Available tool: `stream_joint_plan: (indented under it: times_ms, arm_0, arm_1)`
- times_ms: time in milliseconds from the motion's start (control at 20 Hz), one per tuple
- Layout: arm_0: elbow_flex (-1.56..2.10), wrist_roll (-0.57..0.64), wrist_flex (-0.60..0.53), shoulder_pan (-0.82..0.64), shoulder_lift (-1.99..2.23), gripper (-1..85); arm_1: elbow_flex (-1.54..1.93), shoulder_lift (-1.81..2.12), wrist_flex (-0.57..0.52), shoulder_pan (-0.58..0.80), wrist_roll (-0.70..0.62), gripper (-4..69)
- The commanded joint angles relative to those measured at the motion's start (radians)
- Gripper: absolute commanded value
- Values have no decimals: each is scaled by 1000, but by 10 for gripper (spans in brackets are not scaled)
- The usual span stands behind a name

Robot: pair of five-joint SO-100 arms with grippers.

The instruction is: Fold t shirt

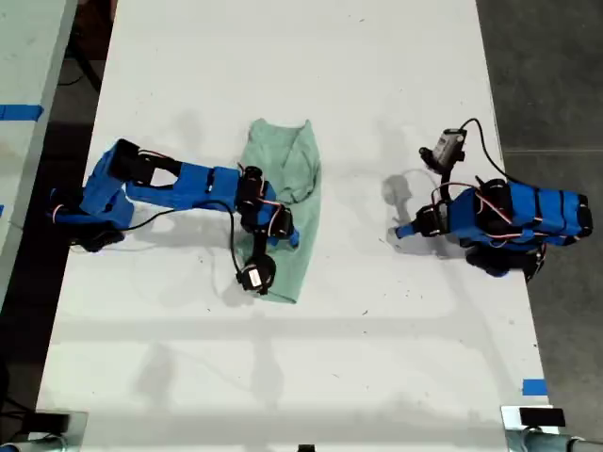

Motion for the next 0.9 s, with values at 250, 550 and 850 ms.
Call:
stream_joint_plan:
  times_ms: [250, 550, 850]
  arm_0:
    - [3, -41, 189, 21, 479, 108]
    - [431, -137, 239, -8, 879, -2]
    - [1118, -347, 92, 84, 1563, -2]
  arm_1:
    - [57, 9, 2, 2, -3, 9]
    - [57, 9, 2, -2, -3, 9]
    - [57, 9, 2, 0, -3, 9]
